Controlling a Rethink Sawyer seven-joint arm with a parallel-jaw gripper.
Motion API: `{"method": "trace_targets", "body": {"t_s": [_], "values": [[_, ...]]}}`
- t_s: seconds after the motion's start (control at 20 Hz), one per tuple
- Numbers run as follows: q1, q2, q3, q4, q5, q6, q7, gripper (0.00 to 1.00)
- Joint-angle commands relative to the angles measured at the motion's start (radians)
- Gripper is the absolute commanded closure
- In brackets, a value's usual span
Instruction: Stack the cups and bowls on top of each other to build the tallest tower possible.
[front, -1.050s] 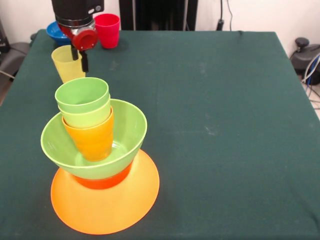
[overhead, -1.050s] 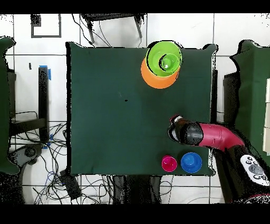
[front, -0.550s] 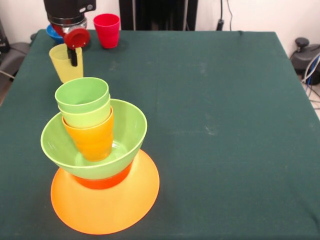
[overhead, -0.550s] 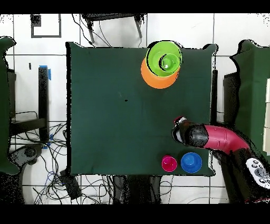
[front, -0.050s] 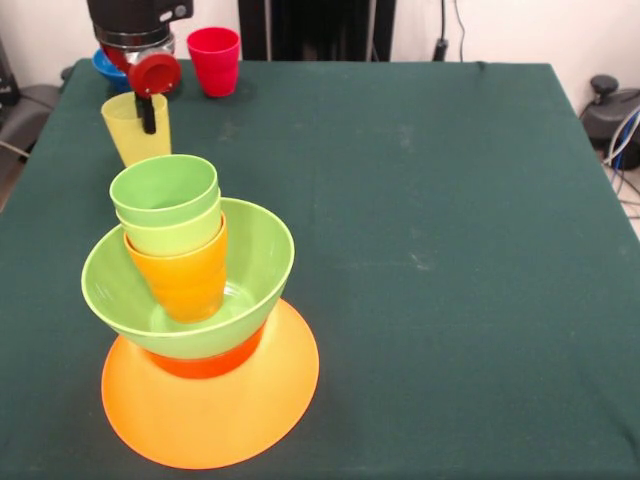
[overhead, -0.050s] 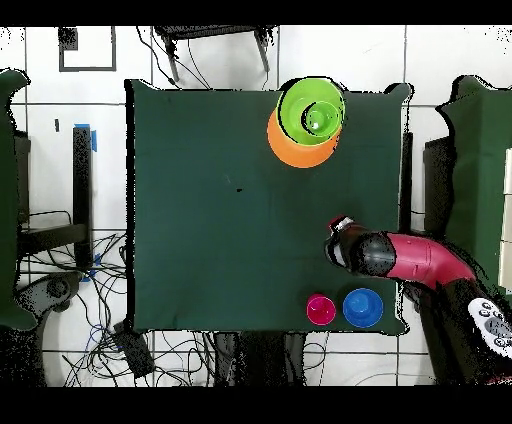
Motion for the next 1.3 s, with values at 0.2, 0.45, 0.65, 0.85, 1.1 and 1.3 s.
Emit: {"method": "trace_targets", "body": {"t_s": [0.2,0.45,0.65,0.85,1.1,1.3], "values": [[0.009,-0.081,0.140,0.036,0.061,0.208,-0.227,1.00],[0.020,-0.098,0.157,-0.034,0.084,0.309,-0.248,1.00],[0.035,-0.102,0.169,-0.086,0.092,0.374,-0.241,1.00],[0.055,-0.115,0.179,-0.148,0.103,0.448,-0.229,1.00],[0.081,-0.132,0.192,-0.237,0.118,0.569,-0.219,1.00],[0.093,-0.107,0.210,-0.321,0.118,0.633,-0.231,1.00]]}}
